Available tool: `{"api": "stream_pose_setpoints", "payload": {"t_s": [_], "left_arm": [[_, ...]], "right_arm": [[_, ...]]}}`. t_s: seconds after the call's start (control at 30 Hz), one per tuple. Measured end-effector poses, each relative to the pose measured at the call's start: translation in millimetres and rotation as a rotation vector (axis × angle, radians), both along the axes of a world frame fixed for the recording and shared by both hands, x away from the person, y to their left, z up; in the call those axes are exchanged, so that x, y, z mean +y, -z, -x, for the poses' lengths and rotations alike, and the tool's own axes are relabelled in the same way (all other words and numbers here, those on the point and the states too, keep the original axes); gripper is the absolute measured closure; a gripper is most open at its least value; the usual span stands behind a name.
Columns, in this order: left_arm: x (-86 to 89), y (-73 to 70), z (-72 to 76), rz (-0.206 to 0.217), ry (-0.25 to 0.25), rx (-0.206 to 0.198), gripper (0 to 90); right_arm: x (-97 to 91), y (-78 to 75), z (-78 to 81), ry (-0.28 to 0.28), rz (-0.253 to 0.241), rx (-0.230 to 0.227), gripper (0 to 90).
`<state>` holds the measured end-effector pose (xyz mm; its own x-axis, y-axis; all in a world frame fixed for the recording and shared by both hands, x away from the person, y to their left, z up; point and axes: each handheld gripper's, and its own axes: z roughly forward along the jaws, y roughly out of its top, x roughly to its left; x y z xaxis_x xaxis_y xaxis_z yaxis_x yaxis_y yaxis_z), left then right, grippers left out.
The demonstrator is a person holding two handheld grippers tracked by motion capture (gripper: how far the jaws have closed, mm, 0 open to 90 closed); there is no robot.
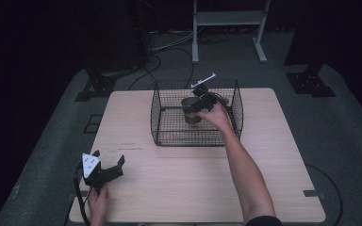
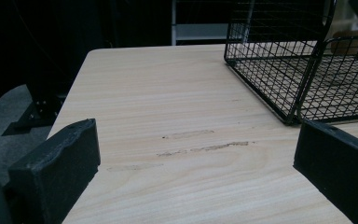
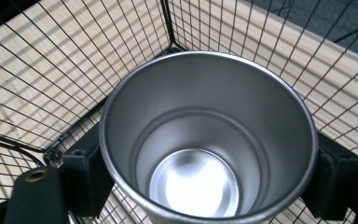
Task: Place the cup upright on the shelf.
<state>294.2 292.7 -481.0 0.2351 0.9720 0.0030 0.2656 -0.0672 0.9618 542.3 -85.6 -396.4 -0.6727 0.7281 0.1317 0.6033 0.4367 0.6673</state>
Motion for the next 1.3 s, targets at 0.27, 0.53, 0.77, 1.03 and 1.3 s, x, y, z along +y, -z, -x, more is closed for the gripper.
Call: {"api": "stream_pose_setpoints", "payload": {"t_s": [0.27,0.53,0.77,1.03,1.3], "left_arm": [[0.2,0.0,0.1,0.003,0.000,0.001,0.0],[0.3,0.0,0.0,0.003,0.000,0.001,0.0],[0.3,0.0,0.0,0.003,0.000,0.001,0.0],[0.4,0.0,0.0,0.006,0.000,0.001,0.0],[0.7,-0.1,0.1,0.007,0.000,0.003,0.0]], "right_arm": [[0.8,9.9,-3.1,-0.004,0.017,0.026,17.4],[7.9,12.4,-2.7,-0.022,0.017,0.027,17.1],[10.3,17.5,-4.1,-0.026,0.050,0.046,16.0],[11.7,21.0,-6.0,-0.031,0.068,0.056,16.0],[14.0,20.5,-7.0,-0.028,0.080,0.048,15.6]]}}
